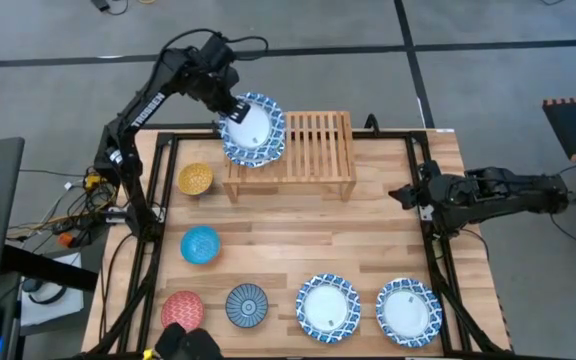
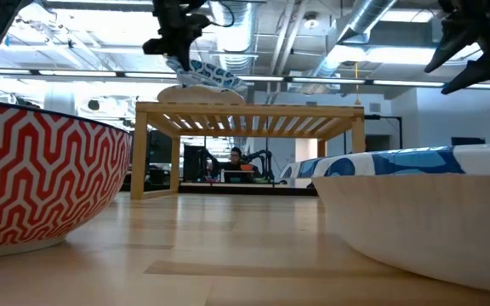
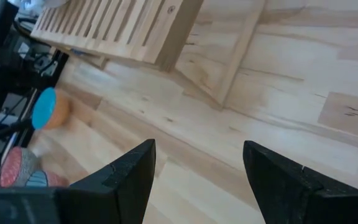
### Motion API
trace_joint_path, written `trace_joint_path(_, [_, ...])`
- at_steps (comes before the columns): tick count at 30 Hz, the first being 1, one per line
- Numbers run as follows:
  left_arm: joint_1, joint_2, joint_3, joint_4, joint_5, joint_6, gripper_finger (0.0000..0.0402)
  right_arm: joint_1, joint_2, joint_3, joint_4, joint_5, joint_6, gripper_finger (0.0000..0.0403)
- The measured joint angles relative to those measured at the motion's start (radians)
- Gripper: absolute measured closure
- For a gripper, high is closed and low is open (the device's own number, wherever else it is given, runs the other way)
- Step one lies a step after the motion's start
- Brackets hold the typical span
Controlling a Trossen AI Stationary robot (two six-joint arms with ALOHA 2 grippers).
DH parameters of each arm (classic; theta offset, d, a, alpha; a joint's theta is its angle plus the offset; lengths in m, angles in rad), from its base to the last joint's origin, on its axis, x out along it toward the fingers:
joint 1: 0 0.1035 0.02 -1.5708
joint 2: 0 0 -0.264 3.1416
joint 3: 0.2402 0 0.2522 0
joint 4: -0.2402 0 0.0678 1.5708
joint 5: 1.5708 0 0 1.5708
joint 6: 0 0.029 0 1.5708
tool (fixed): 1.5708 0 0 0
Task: Place and stack bowls onto a shelf
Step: Stack the white patterned bowl on top of the other white patterned bowl on the shelf
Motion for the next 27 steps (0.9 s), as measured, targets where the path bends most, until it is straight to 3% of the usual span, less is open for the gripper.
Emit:
trace_joint_path(4, [0.002,0.000,-0.038,-0.009,0.011,0.044,0.0391,-0.035,0.000,0.000,0.000,0.000,-0.001,0.0133])
trace_joint_path(10, [0.003,0.001,-0.134,0.037,0.119,0.079,0.0391,-0.080,0.000,0.000,0.005,0.000,-0.005,0.0133])
trace_joint_path(16, [0.012,0.002,-0.152,0.060,0.104,0.085,0.0383,-0.095,0.000,0.000,0.007,-0.006,-0.005,0.0133])
trace_joint_path(23, [0.081,0.002,-0.142,0.072,0.356,0.079,0.0309,-0.095,0.000,0.000,0.044,-0.007,-0.006,0.0133])
trace_joint_path(27, [0.132,0.002,-0.141,0.084,0.406,0.057,0.0250,-0.095,0.002,0.000,0.061,-0.007,-0.007,0.0133])
